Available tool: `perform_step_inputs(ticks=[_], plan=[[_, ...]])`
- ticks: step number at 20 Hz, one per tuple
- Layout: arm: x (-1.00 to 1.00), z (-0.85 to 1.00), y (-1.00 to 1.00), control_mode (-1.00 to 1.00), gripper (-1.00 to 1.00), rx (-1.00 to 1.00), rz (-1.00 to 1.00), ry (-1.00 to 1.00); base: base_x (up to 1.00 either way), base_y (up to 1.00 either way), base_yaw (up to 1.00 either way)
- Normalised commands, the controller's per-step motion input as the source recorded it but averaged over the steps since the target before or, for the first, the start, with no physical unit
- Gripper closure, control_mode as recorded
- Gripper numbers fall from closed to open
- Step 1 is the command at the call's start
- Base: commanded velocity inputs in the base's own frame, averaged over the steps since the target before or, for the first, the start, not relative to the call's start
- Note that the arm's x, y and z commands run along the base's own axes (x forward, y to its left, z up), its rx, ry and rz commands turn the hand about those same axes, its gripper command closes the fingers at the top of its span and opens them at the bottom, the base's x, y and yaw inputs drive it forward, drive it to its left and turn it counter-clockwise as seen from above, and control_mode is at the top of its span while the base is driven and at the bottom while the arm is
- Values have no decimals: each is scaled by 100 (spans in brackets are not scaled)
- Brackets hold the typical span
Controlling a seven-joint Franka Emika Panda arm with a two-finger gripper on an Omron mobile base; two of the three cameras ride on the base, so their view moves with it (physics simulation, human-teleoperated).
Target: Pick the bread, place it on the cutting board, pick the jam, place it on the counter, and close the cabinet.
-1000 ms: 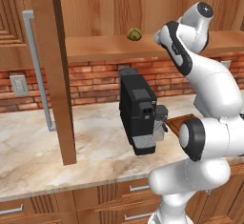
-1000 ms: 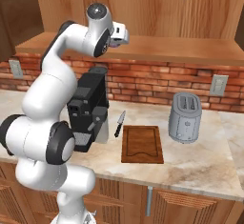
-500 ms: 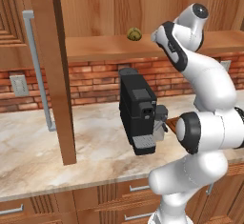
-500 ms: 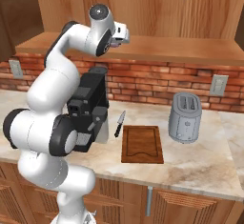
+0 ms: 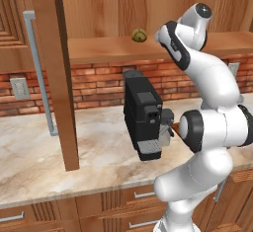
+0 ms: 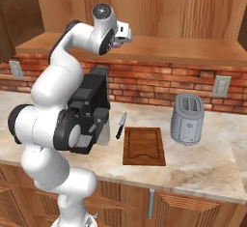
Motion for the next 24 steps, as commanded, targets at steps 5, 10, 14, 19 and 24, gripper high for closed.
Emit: perform_step_inputs(ticks=[5,10,14,19,24], plan=[[20,0,0,-100,-100,0,0,0,0,0,0],[16,0,0,-100,-100,0,0,0,0,0,0],[4,0,0,-100,-100,0,0,0,0,0,0],[0,0,0,-100,100,0,0,0,0,0,0],[0,0,0,-100,100,0,0,0,0,0,0]])
